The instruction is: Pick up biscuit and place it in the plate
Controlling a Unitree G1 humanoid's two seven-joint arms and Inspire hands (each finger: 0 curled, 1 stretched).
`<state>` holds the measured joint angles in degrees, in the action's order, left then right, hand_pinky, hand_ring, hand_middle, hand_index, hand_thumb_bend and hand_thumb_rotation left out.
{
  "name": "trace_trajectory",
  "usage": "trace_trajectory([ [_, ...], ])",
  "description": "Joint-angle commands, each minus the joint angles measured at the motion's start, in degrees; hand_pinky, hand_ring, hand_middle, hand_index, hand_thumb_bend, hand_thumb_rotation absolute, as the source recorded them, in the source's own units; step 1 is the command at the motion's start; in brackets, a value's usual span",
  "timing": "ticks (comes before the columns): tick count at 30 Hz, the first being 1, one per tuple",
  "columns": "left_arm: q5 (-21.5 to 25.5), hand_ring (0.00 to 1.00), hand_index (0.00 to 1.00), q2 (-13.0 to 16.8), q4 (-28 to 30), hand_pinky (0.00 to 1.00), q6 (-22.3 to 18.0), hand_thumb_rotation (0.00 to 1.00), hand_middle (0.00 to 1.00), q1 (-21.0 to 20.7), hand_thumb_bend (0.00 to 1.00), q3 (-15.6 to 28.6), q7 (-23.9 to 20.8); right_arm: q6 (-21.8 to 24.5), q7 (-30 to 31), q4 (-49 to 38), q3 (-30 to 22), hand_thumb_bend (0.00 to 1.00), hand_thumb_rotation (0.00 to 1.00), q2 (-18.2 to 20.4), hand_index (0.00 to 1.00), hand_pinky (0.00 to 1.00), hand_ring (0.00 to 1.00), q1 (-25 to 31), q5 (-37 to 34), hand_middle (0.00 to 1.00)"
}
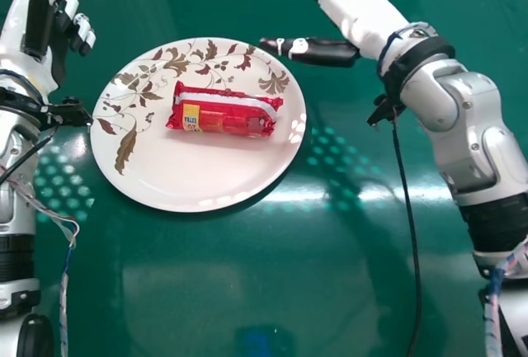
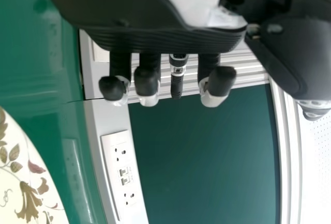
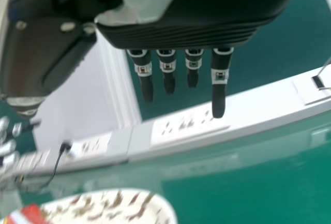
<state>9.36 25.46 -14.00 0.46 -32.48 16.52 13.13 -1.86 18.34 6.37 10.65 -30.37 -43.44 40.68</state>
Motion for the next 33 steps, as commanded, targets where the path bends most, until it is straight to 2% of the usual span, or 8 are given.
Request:
trace_trajectory([
  [1, -0.41, 0.00, 0.00, -0.39, -1.33, 0.00, -1.57, 1.00, 1.00, 0.90, 0.98, -0.55, 0.16, 1.23, -2.19, -2.41, -2.01, 0.95, 0.58, 0.00, 0.92, 0.67, 0.87, 2.93, -1.32, 0.98],
  [7, 0.37, 0.00, 0.00, -0.90, -4.27, 0.00, -2.90, 1.00, 1.00, 0.54, 1.00, -0.51, 1.40, 5.72, -7.34, -8.08, -6.59, 0.90, 0.55, 1.96, 0.90, 0.65, 0.86, 8.78, -3.32, 0.97],
  [11, 1.05, 0.00, 0.00, -1.23, -7.04, 0.00, -4.52, 1.00, 0.84, -0.22, 0.97, -0.30, 2.18, 8.16, -9.63, -11.68, -8.83, 0.84, 0.57, 2.65, 0.89, 0.71, 0.89, 12.36, -3.85, 0.96],
  [17, 0.78, 0.00, 0.00, -1.44, -11.80, 0.00, -7.19, 1.00, 0.85, -1.67, 1.00, -0.45, 2.09, 10.95, -13.01, -14.62, -11.68, 0.73, 0.55, 5.18, 0.88, 0.76, 0.89, 15.89, -6.30, 0.95],
  [24, 1.02, 0.00, 0.00, -1.57, -13.94, 0.00, -8.93, 1.00, 0.81, -1.69, 0.98, -0.31, 2.34, 14.04, -15.09, -18.15, -13.73, 0.69, 0.53, 6.07, 0.85, 0.69, 0.83, 18.25, -6.91, 0.89],
  [26, 1.22, 0.00, 0.00, -1.72, -13.94, 0.00, -8.45, 1.00, 0.72, -1.57, 1.00, -0.16, 2.06, 14.64, -14.94, -20.05, -15.03, 0.67, 0.53, 6.81, 0.85, 0.71, 0.83, 19.62, -9.00, 0.89],
  [28, 1.19, 0.00, 0.00, -1.79, -14.21, 0.00, -8.71, 1.00, 0.73, -1.56, 1.00, -0.21, 2.14, 15.36, -14.56, -22.01, -16.01, 0.64, 0.50, 7.37, 0.87, 0.74, 0.86, 21.04, -10.82, 0.90],
  [33, 1.02, 0.00, 0.00, -2.08, -15.20, 0.00, -9.55, 1.00, 0.76, -2.06, 1.00, -0.46, 2.19, 15.32, -15.05, -25.03, -16.50, 0.59, 0.43, 6.60, 0.84, 0.69, 0.82, 23.50, -10.87, 0.86],
])
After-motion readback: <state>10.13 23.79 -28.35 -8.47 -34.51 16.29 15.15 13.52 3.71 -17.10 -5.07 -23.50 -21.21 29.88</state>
